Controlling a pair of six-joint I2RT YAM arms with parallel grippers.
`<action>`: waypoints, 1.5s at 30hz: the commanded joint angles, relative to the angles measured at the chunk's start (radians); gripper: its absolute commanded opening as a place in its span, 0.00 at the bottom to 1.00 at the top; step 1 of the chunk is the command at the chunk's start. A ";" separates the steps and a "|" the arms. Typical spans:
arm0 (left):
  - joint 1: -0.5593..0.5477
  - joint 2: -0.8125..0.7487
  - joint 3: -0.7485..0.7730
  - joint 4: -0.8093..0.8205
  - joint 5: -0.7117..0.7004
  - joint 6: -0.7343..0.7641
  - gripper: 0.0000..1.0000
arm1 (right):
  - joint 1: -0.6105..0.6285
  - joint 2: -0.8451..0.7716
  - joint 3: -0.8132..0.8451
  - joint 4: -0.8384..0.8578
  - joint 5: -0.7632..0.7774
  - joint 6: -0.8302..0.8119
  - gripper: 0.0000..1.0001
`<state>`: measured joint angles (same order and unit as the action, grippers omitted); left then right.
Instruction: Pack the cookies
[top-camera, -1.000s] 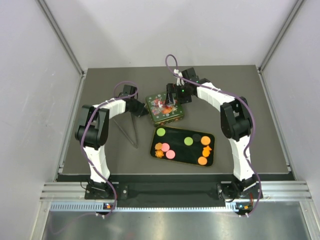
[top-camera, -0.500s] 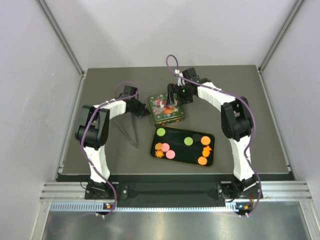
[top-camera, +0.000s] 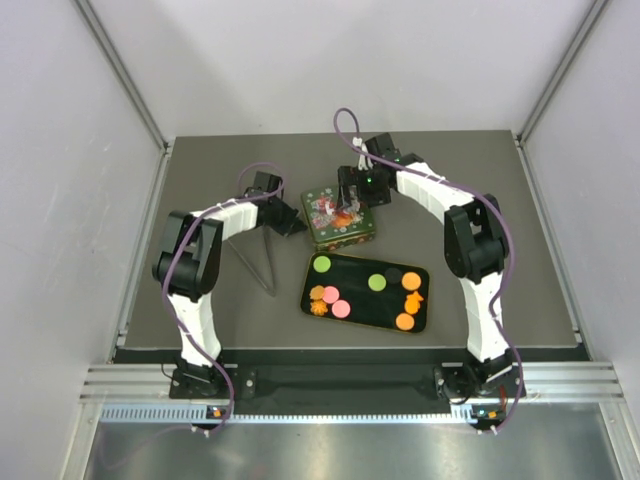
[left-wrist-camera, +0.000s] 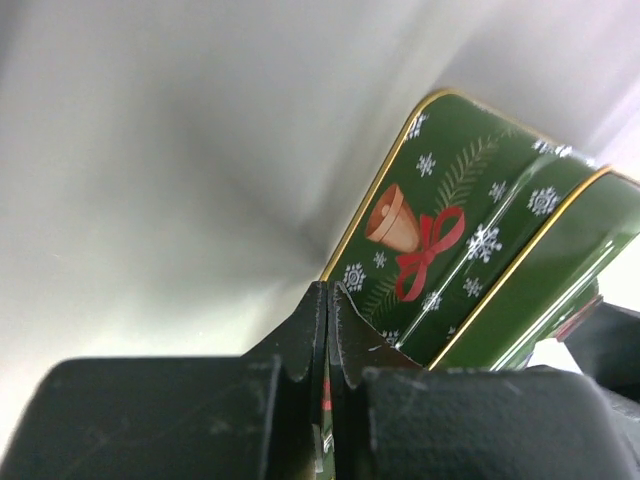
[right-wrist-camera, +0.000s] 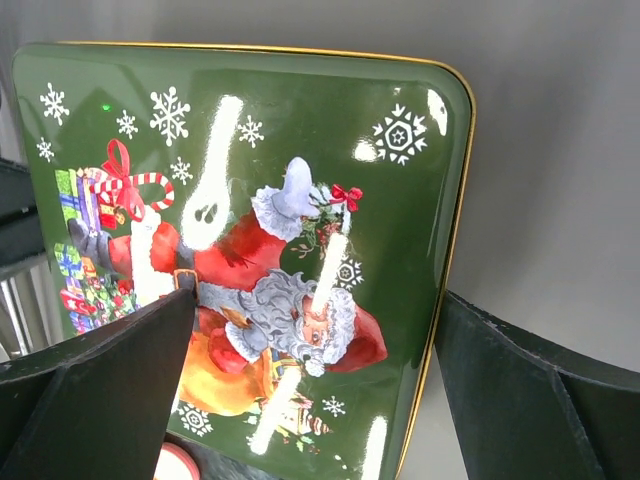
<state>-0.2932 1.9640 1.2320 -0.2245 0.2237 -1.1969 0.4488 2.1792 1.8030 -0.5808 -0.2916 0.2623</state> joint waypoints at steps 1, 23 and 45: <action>-0.052 -0.036 0.029 0.117 0.104 -0.006 0.00 | 0.039 -0.050 0.061 -0.002 -0.008 -0.005 1.00; -0.096 0.124 0.214 0.142 0.134 -0.006 0.00 | 0.070 -0.055 -0.112 0.041 0.154 -0.072 1.00; -0.067 0.197 0.334 0.129 0.174 0.043 0.00 | -0.104 -0.122 -0.261 0.168 0.052 0.094 1.00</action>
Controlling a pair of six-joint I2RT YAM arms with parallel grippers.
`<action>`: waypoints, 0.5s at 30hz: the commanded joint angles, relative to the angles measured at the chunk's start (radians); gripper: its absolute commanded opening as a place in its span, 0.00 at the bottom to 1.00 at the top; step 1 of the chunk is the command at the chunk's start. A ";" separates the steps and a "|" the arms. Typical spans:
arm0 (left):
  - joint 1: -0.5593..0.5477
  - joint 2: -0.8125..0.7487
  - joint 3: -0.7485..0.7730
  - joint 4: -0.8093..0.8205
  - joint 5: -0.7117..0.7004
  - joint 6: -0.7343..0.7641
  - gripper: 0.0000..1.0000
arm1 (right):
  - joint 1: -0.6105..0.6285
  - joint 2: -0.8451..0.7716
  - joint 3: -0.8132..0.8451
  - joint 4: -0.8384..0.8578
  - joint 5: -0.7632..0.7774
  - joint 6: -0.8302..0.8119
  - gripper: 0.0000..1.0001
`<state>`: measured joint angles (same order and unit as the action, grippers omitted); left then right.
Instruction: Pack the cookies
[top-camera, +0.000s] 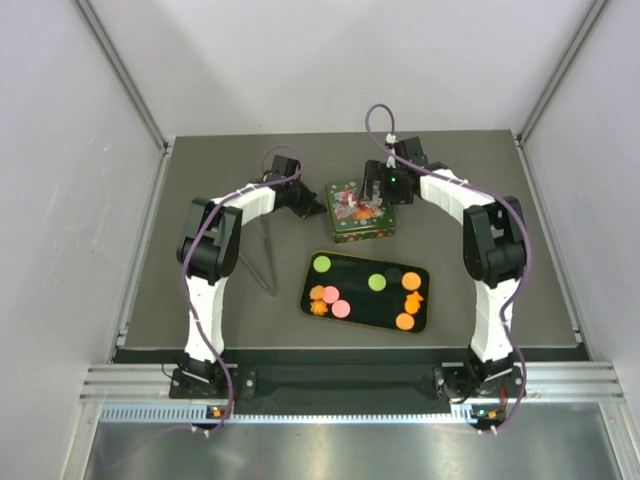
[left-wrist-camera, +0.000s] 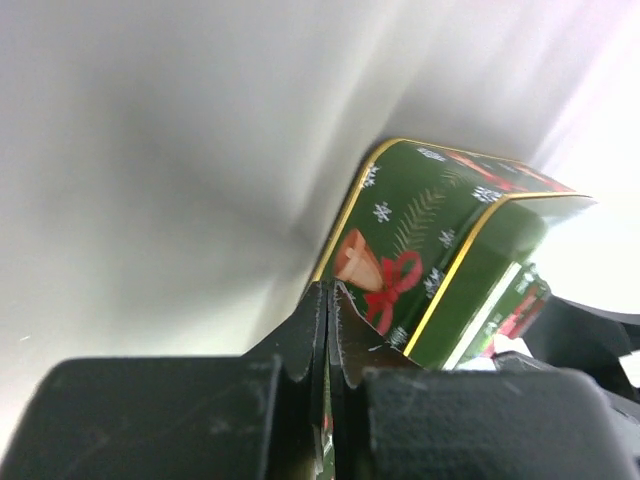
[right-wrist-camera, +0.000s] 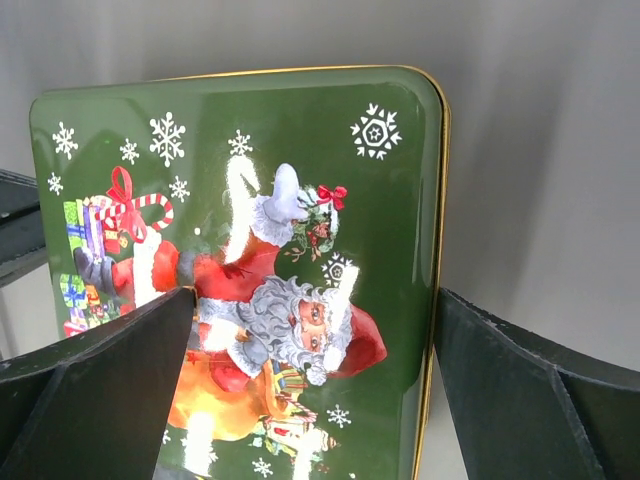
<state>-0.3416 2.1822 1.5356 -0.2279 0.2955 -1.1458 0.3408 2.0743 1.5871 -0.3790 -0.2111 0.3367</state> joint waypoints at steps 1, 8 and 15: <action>-0.017 -0.021 0.028 0.134 0.108 -0.008 0.00 | 0.003 -0.023 -0.049 -0.029 -0.018 0.033 1.00; 0.001 -0.055 -0.008 0.127 0.096 0.026 0.01 | -0.031 -0.048 -0.065 0.008 -0.002 0.085 1.00; 0.036 -0.111 -0.115 0.133 0.070 0.037 0.04 | -0.043 -0.063 -0.075 0.029 0.025 0.113 1.00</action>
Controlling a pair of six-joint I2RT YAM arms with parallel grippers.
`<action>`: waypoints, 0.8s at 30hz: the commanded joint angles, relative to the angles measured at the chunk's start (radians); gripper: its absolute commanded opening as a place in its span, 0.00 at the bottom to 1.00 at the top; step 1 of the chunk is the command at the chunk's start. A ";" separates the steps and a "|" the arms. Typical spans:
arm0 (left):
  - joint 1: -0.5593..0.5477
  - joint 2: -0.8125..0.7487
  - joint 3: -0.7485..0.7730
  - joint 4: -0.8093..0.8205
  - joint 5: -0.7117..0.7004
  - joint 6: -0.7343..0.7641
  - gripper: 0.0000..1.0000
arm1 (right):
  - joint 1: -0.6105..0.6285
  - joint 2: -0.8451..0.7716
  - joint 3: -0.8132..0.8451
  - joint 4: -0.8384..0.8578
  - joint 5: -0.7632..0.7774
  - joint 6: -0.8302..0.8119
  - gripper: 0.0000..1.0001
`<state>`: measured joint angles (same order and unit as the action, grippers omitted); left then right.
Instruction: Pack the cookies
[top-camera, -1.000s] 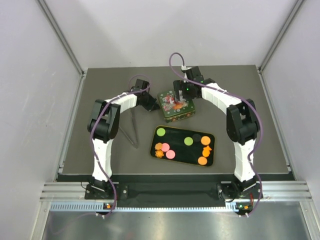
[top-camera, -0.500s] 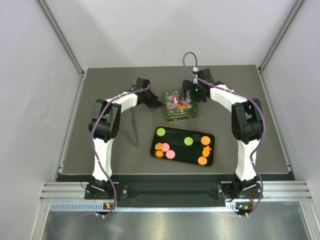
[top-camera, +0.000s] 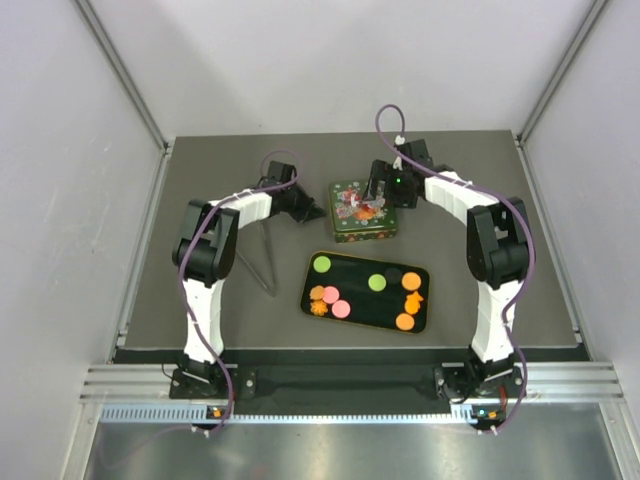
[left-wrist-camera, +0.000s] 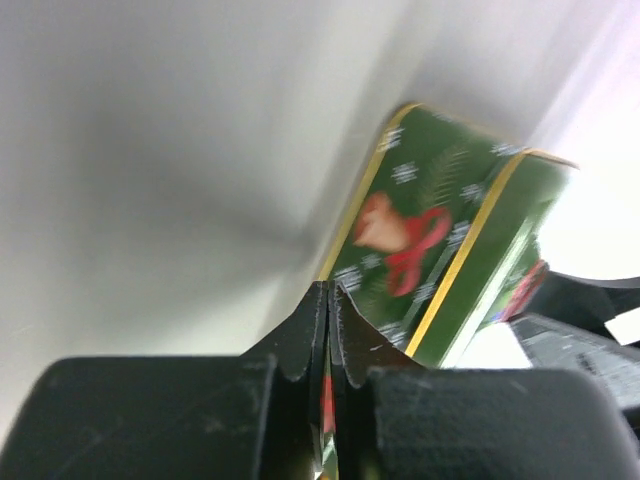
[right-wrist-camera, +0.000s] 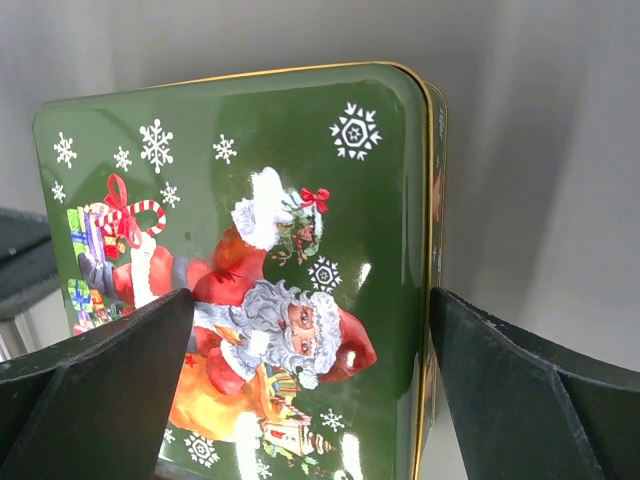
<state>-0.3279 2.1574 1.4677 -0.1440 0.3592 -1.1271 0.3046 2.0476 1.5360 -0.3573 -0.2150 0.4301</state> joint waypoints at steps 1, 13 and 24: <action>0.027 -0.096 -0.061 0.052 -0.002 0.023 0.06 | -0.009 -0.037 -0.020 0.008 0.034 0.018 1.00; 0.079 -0.212 -0.182 0.199 0.104 0.096 0.27 | -0.030 -0.035 -0.051 0.044 0.006 -0.001 1.00; 0.046 -0.288 -0.287 0.305 0.293 0.150 0.66 | -0.030 -0.043 -0.088 0.069 0.005 -0.002 1.00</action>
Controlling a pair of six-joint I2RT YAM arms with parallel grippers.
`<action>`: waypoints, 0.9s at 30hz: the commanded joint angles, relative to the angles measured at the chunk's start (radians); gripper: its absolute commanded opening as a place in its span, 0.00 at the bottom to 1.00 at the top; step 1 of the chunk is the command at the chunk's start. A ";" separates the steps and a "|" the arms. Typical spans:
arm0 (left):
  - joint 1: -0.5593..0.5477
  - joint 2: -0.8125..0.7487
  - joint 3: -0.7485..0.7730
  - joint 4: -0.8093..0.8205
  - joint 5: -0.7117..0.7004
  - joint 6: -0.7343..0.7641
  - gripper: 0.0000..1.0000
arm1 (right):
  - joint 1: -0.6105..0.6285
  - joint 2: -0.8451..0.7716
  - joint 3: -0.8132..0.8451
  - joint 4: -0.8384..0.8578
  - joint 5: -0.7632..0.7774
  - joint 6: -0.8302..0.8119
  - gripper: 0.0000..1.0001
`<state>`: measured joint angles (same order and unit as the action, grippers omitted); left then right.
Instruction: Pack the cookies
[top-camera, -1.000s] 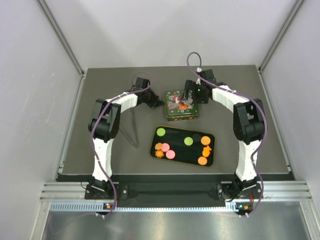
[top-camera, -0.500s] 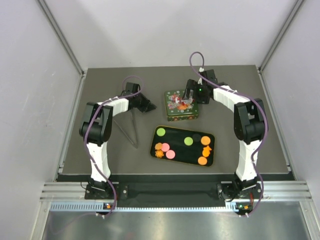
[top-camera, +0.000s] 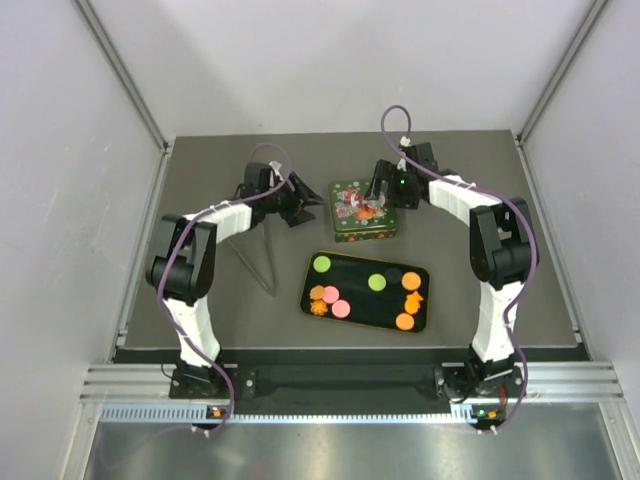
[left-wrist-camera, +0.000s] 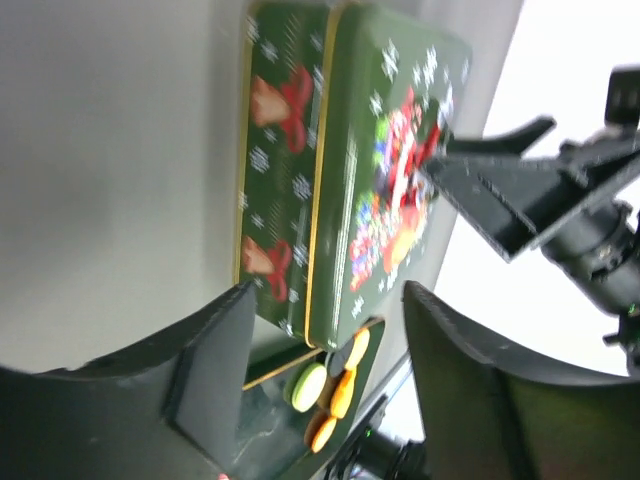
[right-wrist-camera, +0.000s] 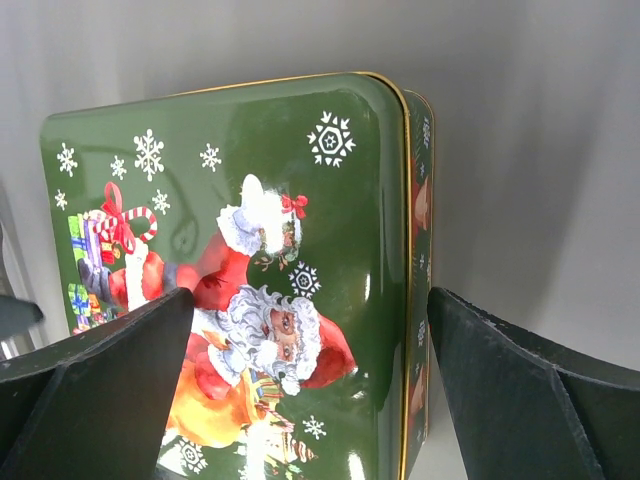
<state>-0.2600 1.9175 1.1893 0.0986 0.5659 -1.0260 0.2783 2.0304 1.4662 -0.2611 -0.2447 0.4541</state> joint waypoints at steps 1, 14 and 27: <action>-0.039 -0.046 -0.007 0.055 0.100 0.070 0.69 | -0.004 -0.025 -0.018 -0.024 0.033 -0.026 1.00; -0.105 0.109 0.070 -0.086 0.114 0.142 0.66 | 0.028 -0.033 -0.038 -0.017 0.015 -0.023 1.00; -0.133 0.192 0.158 -0.309 -0.018 0.213 0.23 | 0.093 -0.036 -0.104 0.036 0.047 0.003 1.00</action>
<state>-0.3641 2.0495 1.3346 -0.1143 0.6788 -0.8761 0.3164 2.0094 1.4109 -0.1776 -0.1997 0.4572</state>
